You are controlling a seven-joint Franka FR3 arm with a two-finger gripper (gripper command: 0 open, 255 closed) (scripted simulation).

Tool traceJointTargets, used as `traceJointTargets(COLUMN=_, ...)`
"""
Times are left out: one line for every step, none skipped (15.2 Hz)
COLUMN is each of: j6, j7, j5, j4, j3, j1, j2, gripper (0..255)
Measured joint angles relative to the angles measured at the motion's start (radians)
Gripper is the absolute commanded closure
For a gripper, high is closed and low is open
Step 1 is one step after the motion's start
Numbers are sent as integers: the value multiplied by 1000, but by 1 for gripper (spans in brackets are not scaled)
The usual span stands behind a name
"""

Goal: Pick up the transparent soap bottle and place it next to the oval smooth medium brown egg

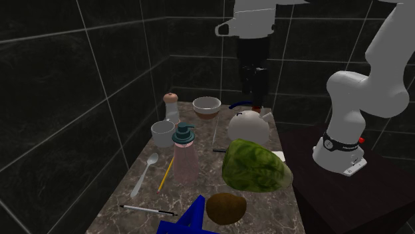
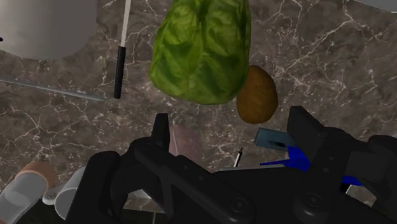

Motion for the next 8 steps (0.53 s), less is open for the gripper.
traceJointTargets(j6=4, j7=10, j5=-1, j4=41, j3=-2, j1=-4, j2=50, gripper=0)
traceJointTargets(j6=13, j7=17, j5=-2, j4=67, j3=-5, j1=-9, j2=94, gripper=0)
traceJointTargets(j6=12, j7=24, j5=-3, j4=101, j3=-9, j1=-14, j2=134, gripper=0)
traceJointTargets(j6=15, j7=33, j5=-3, j4=130, j3=-12, j1=-17, j2=174, gripper=0)
traceJointTargets(j6=13, j7=39, j5=-3, j4=158, j3=-17, j1=-23, j2=207, gripper=0)
traceJointTargets(j6=12, j7=41, j5=-3, j4=190, j3=-23, j1=-29, j2=245, gripper=0)
traceJointTargets(j6=17, j7=54, j5=-2, j4=229, j3=-24, j1=-30, j2=295, gripper=0)
traceJointTargets(j6=12, j7=62, j5=-2, j4=270, j3=-28, j1=-34, j2=340, gripper=0)
